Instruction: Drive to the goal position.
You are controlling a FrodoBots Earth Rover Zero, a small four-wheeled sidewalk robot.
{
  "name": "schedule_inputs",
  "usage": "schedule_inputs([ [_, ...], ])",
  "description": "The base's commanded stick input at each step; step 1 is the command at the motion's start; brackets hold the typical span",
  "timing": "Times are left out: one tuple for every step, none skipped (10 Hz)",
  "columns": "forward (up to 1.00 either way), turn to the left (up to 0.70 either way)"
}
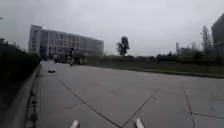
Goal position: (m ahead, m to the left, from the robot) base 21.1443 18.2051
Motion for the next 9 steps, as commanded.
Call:
schedule_inputs([
  [0.70,0.00],
  [0.70,0.00],
  [0.70,0.00],
  [0.70,0.00],
  [0.70,0.00],
  [0.70,0.00],
  [0.70,0.00],
  [0.70,0.00],
  [0.70,0.00],
])
